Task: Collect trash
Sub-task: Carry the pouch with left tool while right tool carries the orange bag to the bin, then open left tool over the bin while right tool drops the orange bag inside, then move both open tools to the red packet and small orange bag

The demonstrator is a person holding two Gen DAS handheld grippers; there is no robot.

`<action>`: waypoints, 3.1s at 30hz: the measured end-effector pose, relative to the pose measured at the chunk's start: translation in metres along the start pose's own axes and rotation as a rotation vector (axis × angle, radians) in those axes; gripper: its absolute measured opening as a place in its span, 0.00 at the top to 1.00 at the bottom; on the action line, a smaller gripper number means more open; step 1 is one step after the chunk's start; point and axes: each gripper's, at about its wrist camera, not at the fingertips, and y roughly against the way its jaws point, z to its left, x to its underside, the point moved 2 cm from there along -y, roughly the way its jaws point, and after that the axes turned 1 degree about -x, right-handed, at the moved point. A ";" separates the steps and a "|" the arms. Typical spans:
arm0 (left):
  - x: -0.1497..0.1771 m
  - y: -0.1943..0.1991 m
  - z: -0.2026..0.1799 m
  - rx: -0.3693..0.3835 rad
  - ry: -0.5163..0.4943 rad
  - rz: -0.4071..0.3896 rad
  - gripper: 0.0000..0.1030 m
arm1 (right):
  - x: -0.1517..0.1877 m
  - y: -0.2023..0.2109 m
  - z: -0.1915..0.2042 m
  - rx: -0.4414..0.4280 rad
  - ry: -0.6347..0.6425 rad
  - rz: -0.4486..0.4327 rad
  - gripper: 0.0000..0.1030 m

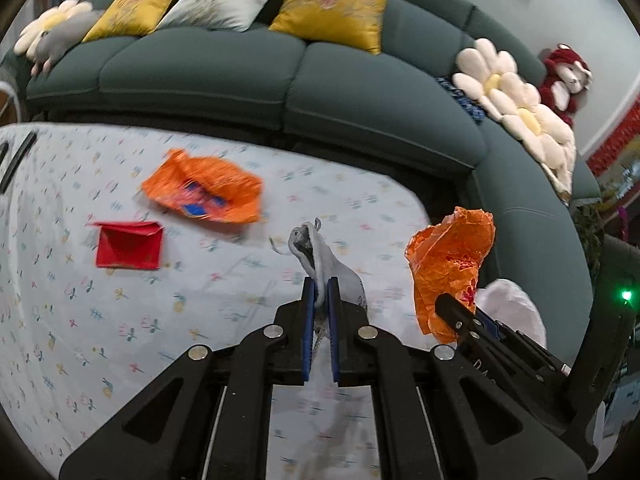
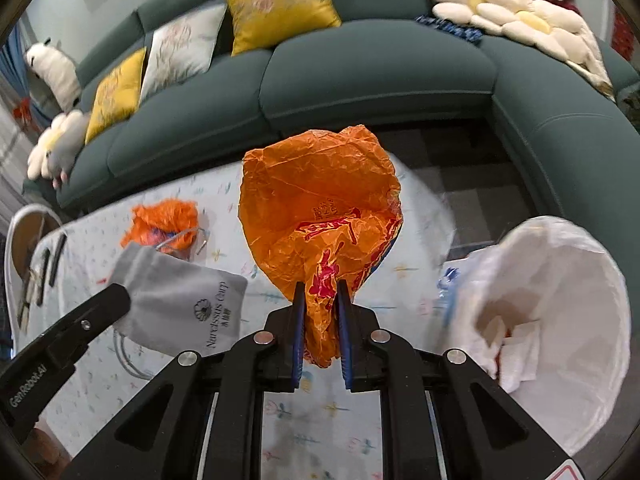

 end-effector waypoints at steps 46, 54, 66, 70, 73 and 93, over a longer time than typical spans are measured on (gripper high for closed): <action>0.074 0.022 -0.219 0.138 -0.299 0.023 0.69 | 0.052 0.113 -0.214 0.097 -0.301 -0.156 0.65; 0.069 0.025 -0.211 0.131 -0.280 0.017 0.69 | 0.049 0.113 -0.206 0.095 -0.281 -0.155 0.64; 0.057 0.029 -0.176 0.108 -0.204 0.012 0.68 | 0.040 0.109 -0.174 0.084 -0.217 -0.145 0.63; 0.053 0.030 -0.160 0.091 -0.179 0.006 0.62 | 0.036 0.106 -0.158 0.076 -0.192 -0.138 0.63; 0.048 0.033 -0.142 0.072 -0.148 -0.008 0.57 | 0.033 0.102 -0.143 0.067 -0.167 -0.128 0.63; 0.016 0.027 0.061 -0.137 0.221 -0.009 0.30 | 0.026 0.044 0.012 -0.012 0.052 -0.021 0.63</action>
